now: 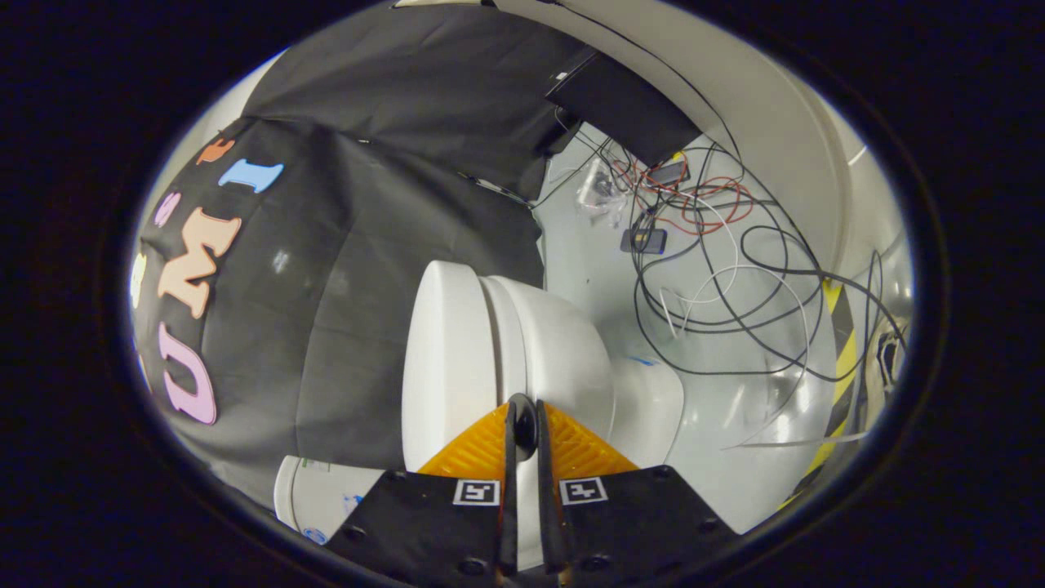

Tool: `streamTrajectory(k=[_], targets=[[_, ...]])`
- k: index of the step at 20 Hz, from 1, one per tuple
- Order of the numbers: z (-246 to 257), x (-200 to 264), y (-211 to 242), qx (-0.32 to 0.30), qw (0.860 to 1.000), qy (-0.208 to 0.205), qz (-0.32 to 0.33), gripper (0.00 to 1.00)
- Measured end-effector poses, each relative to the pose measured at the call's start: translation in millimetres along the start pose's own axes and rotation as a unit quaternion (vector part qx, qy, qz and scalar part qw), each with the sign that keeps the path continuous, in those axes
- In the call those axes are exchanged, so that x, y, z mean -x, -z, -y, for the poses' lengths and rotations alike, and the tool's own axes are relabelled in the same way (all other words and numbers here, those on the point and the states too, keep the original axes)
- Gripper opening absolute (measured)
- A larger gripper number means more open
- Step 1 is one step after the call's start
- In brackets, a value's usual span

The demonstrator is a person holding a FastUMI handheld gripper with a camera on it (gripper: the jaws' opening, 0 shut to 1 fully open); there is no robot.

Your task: Open the toilet lid.

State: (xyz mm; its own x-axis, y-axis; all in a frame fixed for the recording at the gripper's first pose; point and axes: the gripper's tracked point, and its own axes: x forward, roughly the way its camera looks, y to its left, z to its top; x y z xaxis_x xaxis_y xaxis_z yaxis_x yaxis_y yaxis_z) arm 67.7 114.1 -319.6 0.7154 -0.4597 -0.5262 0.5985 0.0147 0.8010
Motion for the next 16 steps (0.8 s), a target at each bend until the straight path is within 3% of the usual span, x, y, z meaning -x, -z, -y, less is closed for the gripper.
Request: streamTrajectory(k=[8, 16], targets=[[-17, 10, -3, 0.02, 0.999, -0.031, 0.002, 0.11], [-74, 43, -10, 0.073, 0.994, -0.074, 0.028, 0.11]])
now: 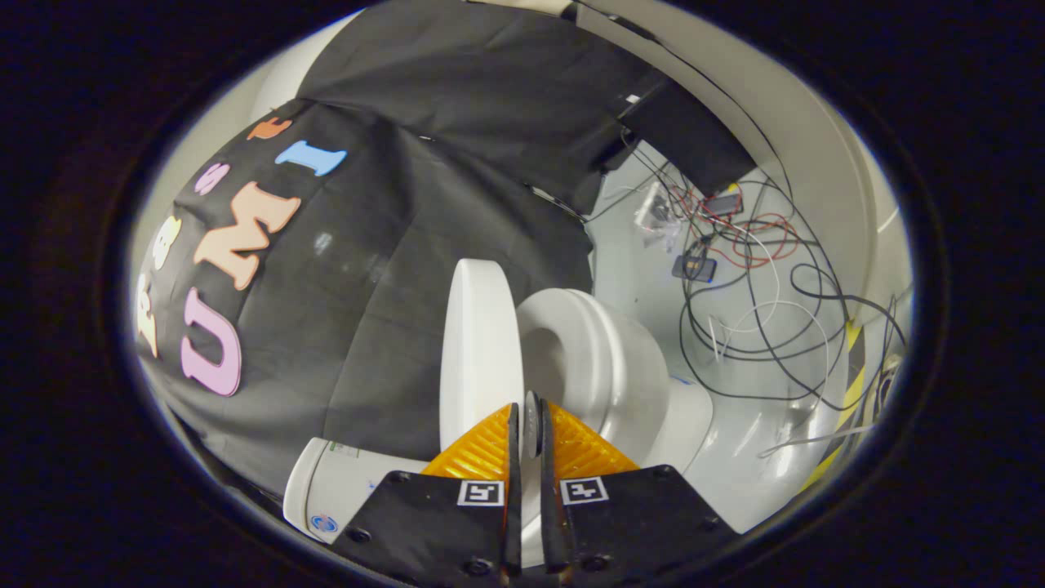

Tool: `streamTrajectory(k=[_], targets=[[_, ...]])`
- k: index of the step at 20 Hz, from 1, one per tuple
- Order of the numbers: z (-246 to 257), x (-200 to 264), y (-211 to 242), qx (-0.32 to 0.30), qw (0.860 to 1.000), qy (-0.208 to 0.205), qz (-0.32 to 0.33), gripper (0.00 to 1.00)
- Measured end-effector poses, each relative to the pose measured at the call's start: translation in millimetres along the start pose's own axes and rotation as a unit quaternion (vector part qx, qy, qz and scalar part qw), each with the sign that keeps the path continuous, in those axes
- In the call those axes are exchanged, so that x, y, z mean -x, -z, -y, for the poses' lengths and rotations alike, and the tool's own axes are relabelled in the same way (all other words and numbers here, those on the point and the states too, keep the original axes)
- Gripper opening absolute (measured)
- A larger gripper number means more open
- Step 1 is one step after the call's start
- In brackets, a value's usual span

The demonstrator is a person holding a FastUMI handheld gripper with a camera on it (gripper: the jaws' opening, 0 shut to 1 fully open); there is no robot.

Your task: Open the toilet lid.

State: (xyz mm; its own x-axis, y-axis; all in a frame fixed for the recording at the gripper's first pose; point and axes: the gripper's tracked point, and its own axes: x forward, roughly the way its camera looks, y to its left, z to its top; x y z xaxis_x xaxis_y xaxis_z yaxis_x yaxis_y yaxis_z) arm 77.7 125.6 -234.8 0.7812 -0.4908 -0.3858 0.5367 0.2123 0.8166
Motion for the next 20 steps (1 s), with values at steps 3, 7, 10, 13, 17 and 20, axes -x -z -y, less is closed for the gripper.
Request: streamTrajectory(k=[3, 7, 10, 13, 17, 20], targets=[[-24, 10, -3, 0.04, 0.999, -0.013, -0.001, 0.11], [-67, 23, -1, 0.093, 0.994, -0.051, -0.001, 0.11], [-96, 34, 5, 0.136, 0.988, -0.078, 0.002, 0.11], [-121, 44, 12, 0.176, 0.979, -0.1, 0.002, 0.11], [-146, 53, 20, 0.217, 0.968, -0.124, 0.002, 0.11], [-169, 61, 29, 0.247, 0.958, -0.144, 0.005, 0.11]])
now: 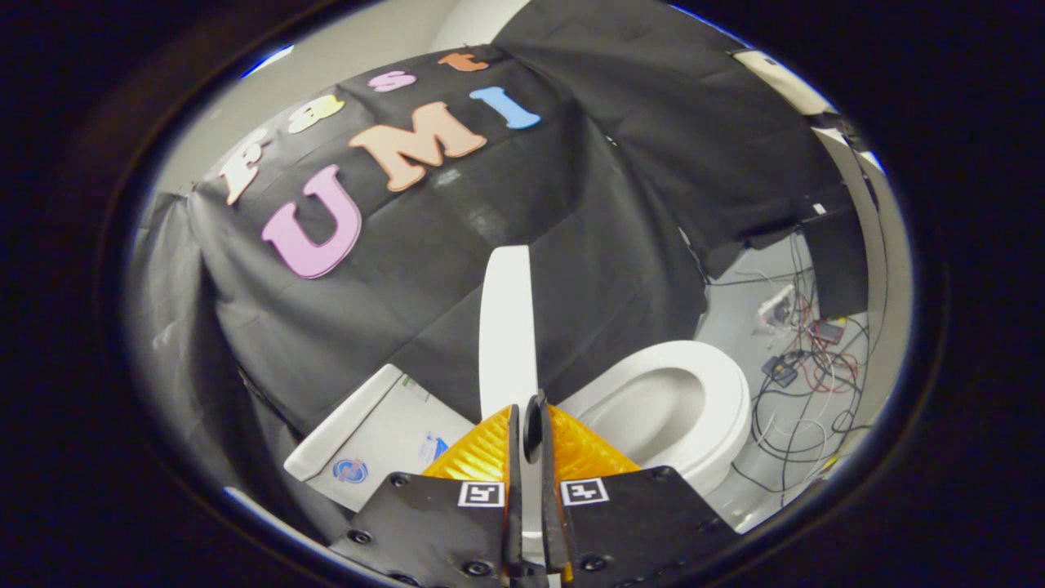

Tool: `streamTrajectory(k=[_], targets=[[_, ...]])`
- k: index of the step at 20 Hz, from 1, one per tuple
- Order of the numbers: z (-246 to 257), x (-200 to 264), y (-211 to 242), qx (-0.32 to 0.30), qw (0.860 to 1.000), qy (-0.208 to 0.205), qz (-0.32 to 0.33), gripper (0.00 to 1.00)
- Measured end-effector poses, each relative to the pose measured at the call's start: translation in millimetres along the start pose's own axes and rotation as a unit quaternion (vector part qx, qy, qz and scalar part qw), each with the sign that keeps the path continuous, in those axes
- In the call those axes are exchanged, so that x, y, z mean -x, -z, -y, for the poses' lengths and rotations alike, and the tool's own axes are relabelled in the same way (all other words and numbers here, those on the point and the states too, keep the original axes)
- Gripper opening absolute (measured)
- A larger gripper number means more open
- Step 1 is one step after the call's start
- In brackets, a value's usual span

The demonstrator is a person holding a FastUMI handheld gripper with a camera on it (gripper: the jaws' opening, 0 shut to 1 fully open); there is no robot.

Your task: Open the toilet lid.

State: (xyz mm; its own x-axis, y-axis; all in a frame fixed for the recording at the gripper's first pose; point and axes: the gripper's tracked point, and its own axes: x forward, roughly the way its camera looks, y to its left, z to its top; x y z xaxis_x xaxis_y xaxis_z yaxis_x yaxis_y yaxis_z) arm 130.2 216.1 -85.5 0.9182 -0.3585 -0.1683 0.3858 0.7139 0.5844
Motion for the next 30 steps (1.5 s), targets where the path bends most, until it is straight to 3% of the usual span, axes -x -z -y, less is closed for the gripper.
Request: streamTrajectory(k=[11, 20, 30], targets=[[-115, -5, 25, 0.154, 0.983, -0.093, -0.028, 0.15], [-172, -8, 63, 0.191, 0.969, -0.152, -0.048, 0.17], [-202, -14, 89, 0.221, 0.958, -0.171, -0.064, 0.18]])
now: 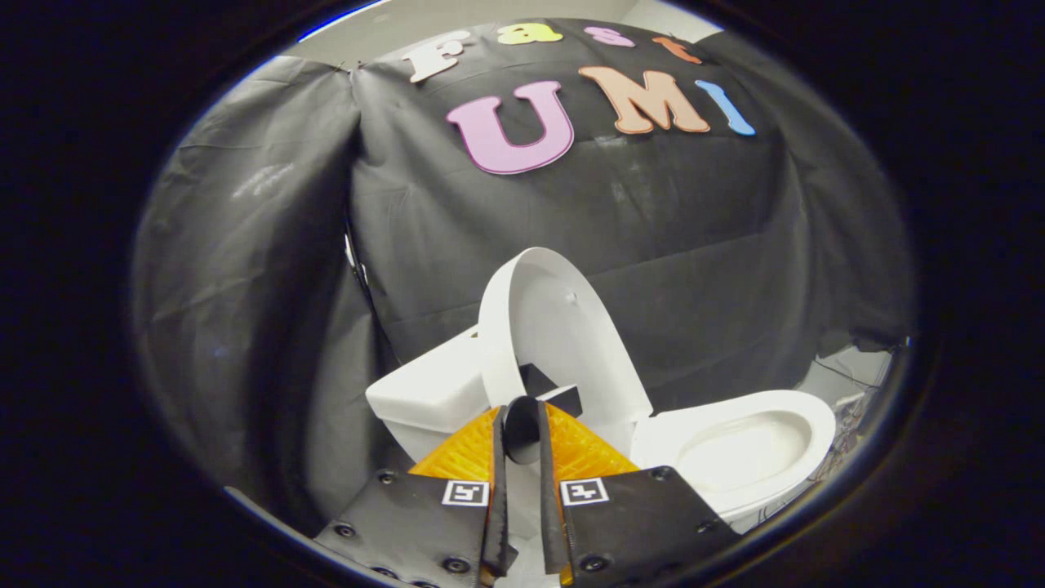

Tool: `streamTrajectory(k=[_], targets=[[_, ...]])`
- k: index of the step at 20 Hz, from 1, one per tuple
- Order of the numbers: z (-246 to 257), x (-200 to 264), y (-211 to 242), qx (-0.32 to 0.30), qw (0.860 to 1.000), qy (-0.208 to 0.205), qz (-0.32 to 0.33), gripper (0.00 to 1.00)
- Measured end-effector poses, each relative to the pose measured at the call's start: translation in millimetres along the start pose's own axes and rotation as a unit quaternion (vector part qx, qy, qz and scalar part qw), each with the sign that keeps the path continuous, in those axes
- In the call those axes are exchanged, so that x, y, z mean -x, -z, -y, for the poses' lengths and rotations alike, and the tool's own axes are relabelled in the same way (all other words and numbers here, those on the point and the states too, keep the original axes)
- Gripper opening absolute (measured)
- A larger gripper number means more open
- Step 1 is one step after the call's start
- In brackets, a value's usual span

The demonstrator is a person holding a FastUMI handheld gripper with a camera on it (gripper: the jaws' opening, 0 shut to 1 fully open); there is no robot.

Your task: Open the toilet lid.

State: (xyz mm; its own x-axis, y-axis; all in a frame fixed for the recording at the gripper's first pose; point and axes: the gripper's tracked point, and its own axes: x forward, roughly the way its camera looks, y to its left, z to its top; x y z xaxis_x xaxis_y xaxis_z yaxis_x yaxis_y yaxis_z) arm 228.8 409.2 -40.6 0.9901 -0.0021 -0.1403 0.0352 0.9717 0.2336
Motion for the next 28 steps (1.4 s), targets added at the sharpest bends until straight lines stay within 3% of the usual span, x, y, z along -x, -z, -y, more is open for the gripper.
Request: streamTrajectory(k=[15, 17, 20, 28], targets=[[-6, 2, 4, 0.011, 1.0, 0.023, 0.008, 0.18], [-13, 12, -4, -0.002, 1.0, 0.008, 0.024, 0.33], [-1, 20, -25, -0.003, 0.999, 0.018, 0.045, 0.56], [66, 39, -76, 0.029, 0.995, 0.057, 0.074, 0.56]])
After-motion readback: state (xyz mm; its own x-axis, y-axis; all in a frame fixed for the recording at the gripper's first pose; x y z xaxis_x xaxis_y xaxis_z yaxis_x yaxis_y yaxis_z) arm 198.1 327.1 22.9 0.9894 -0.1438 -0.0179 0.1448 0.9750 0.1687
